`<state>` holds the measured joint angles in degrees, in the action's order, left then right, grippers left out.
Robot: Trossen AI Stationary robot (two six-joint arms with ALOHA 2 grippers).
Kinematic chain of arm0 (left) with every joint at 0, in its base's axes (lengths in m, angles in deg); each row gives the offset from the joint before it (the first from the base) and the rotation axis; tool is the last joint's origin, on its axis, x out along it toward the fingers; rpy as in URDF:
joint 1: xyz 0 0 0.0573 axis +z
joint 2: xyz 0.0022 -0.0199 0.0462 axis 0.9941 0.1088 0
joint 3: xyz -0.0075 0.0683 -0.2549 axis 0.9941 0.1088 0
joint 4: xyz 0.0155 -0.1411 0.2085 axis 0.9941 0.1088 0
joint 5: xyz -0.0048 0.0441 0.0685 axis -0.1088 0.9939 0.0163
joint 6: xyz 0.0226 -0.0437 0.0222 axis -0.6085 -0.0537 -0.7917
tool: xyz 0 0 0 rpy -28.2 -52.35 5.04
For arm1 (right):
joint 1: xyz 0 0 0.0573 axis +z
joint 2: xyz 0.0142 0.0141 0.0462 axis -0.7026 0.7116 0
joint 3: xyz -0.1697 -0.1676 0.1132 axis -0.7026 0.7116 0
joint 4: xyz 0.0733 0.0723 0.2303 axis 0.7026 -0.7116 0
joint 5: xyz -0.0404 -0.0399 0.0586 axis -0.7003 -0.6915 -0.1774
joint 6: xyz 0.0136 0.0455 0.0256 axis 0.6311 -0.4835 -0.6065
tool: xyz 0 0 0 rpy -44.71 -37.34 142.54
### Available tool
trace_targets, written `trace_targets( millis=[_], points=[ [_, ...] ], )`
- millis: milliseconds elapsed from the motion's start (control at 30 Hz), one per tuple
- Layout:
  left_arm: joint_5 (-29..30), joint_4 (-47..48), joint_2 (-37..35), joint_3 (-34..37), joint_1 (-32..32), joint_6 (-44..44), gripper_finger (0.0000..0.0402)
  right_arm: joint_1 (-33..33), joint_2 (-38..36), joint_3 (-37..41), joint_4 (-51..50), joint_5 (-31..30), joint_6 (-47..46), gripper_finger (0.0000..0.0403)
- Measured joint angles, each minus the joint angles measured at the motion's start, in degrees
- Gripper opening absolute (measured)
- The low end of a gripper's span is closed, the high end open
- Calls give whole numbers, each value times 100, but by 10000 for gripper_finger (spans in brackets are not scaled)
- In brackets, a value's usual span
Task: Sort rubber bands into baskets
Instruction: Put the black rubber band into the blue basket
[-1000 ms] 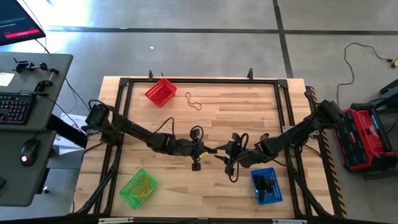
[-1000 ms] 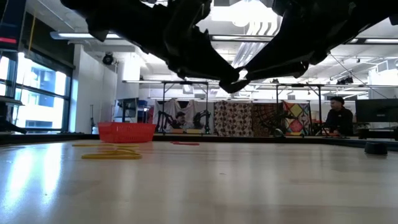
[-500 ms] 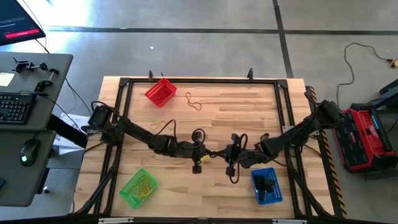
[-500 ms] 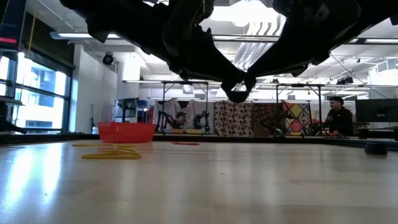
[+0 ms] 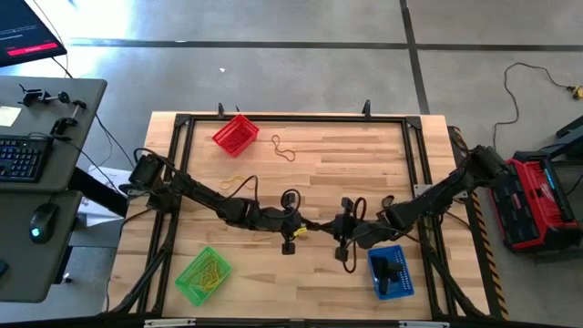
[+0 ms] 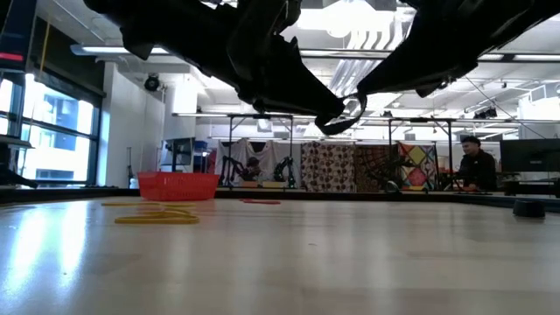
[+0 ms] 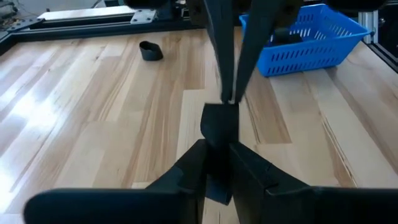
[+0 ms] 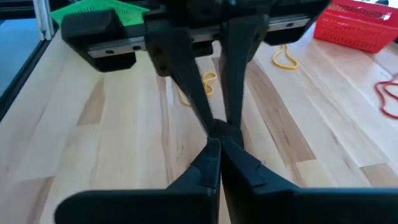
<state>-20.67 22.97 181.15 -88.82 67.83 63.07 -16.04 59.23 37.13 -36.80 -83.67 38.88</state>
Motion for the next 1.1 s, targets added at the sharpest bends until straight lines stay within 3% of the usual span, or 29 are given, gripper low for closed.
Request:
trace_targets(
  millis=[233,567,700,867,1100],
  points=[
    [14,-7,1,0,0,-44,50,87,-158,0,-179,-149,-235,32],
    [19,-231,0,0,2,-44,10,61,-137,0,-139,-146,-640,207],
    [-2,-301,1,0,2,-44,10,-86,-137,0,-159,76,-742,234],
    [-4,-293,1,0,2,-44,10,-237,-137,0,-207,122,-814,192],
    [-113,-297,1,0,2,-42,17,-261,-137,0,-218,475,-599,24]
  ],
)
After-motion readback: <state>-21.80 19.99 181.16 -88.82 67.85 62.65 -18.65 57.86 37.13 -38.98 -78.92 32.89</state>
